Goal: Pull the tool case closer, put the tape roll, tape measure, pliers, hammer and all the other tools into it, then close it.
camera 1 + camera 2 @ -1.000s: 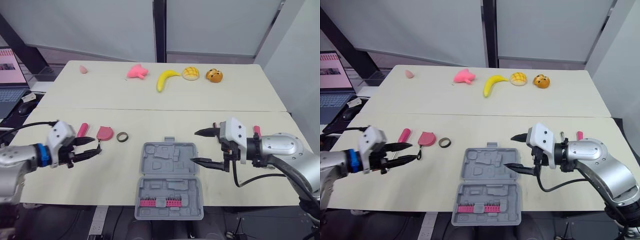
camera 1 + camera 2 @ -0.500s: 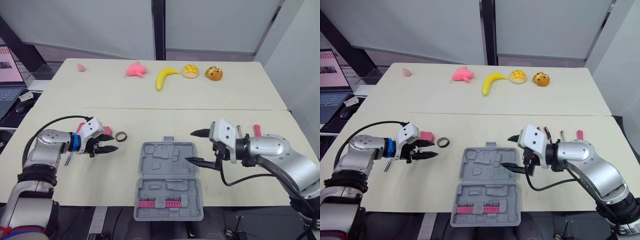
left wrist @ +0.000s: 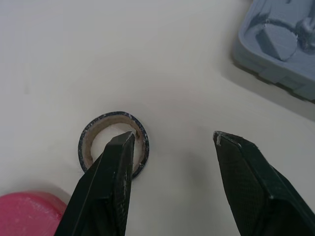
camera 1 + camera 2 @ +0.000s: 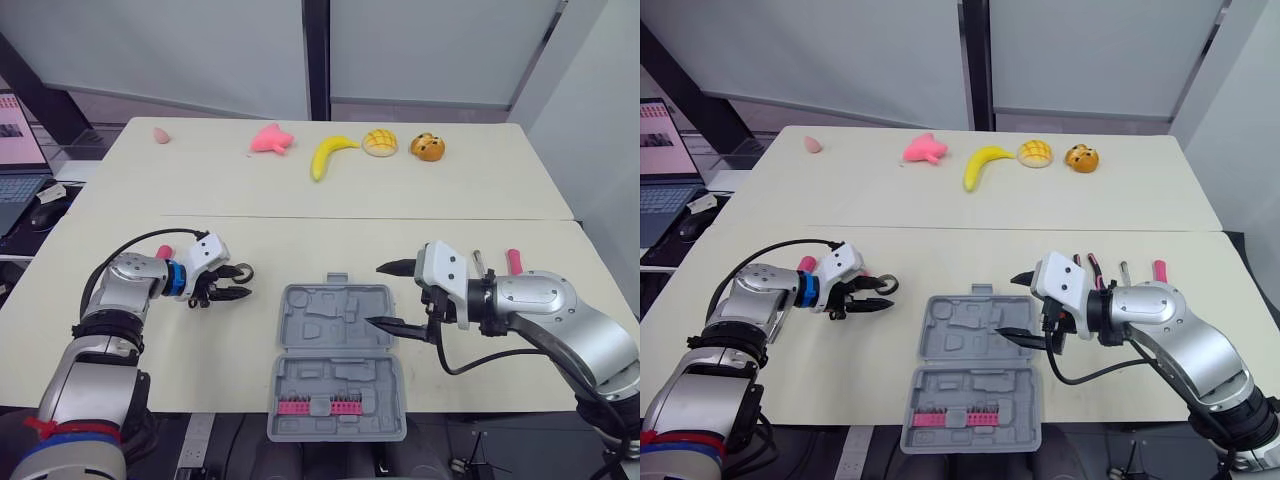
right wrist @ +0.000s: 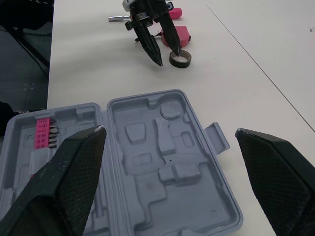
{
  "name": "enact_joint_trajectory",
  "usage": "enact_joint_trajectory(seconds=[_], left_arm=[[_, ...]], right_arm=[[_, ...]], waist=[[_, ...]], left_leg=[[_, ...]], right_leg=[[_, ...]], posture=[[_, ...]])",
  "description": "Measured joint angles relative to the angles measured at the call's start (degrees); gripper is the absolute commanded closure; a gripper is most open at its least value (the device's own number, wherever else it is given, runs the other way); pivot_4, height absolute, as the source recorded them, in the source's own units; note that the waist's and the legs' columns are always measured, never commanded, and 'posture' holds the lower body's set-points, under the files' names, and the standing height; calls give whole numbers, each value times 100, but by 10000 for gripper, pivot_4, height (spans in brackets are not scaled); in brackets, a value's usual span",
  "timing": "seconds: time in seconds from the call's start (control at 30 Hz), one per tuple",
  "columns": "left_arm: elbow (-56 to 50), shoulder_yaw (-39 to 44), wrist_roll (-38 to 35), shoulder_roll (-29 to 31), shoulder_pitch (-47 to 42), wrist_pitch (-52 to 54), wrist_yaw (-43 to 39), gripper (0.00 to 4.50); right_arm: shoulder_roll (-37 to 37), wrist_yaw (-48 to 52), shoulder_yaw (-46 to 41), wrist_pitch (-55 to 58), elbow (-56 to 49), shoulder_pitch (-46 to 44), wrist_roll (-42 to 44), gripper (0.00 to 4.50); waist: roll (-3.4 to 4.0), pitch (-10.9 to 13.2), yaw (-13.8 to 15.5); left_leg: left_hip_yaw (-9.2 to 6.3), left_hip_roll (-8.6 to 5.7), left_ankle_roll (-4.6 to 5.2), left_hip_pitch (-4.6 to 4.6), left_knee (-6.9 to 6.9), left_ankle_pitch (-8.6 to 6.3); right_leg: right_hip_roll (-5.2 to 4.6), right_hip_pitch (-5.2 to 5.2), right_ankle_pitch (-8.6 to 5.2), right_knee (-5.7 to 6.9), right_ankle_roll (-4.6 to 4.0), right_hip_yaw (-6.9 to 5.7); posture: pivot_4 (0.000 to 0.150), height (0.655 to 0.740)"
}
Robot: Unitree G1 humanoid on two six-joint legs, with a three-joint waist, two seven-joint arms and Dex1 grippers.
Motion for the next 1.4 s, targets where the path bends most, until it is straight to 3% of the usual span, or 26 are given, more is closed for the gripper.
enact_joint_trajectory(seconds=[0.17, 0.2, 0.27, 0.47, 0.67, 0.83, 0.9, 1.07, 1.2, 1.4], left_arm=[[315, -24, 201, -99, -231, -47, 151, 19124], [362, -24, 219, -109, -252, -81, 191, 20922], [460, -41, 311, -147, -292, -137, 254, 24997], [683, -119, 542, -176, -354, -273, 464, 44643], [715, -96, 543, -178, -395, -389, 357, 44890], [351, 22, 288, -168, -327, -234, -403, 44890], [-76, 51, 124, -158, -230, 41, -798, 44890], [-2504, -10, -589, -67, 574, 1877, -1787, 44890], [-3480, -157, -731, -107, 843, 2565, -1736, 44890], [-3632, -418, -696, -431, 936, 2763, -1285, 44890]], right_arm=[[15, 0, 12, 0, 0, -7, 5, 0], [15, 0, 12, 0, 0, -6, 4, 0], [15, -2, 14, 0, -2, -4, 2, 0], [13, -17, 18, 0, -39, 1, -1, 0], [-22, -43, 21, -1, -123, 82, -68, 0], [-26, -58, 22, -10, -219, 211, -105, 0], [-27, -58, 22, -11, -257, 227, -106, 0], [-183, -137, 80, 364, -406, 231, -101, 0], [-150, -291, 132, 617, -417, 186, -104, 0], [-99, -402, 177, 781, -418, 130, -101, 0]], waist=[[-1, 0, 0], [-1, 0, -3], [-1, 0, -7], [-1, -1, -7], [-1, -1, -6], [-1, -1, -21], [-1, -1, -32], [0, -1, -82], [0, -1, -90], [0, -1, -86]], left_leg=[[-1, -1, 0, 0, 1, 0], [-1, 0, 0, 0, 1, 0], [-1, -1, 0, 0, 1, 0], [-2, -1, 0, 1, 1, 0], [-2, -1, 0, 2, 3, 1], [-2, -1, -1, 1, 3, 1], [-2, -1, -1, 2, 3, 1], [-6, -1, -1, 2, 3, 1], [-6, -1, 0, 7, 8, 2], [-6, -1, 2, 3, 21, 3]], right_leg=[[0, 1, 0, 1, 1, 0], [0, 1, 0, 1, 1, 0], [0, 1, 1, 0, 1, 0], [0, 1, 1, 3, 0, -1], [0, 3, 1, 4, 1, -1], [0, 3, 1, 4, 1, -1], [0, 4, 1, 5, 1, 0], [0, 5, 1, 6, 1, 1], [0, 8, 2, 12, 0, 1], [1, 9, 5, 12, 2, 2]], posture=[[1500, 7400], [1500, 7400], [1500, 7400], [1500, 7400], [1500, 7400], [1500, 7400], [1500, 7400], [1500, 7400], [1500, 7400], [1500, 7400]])
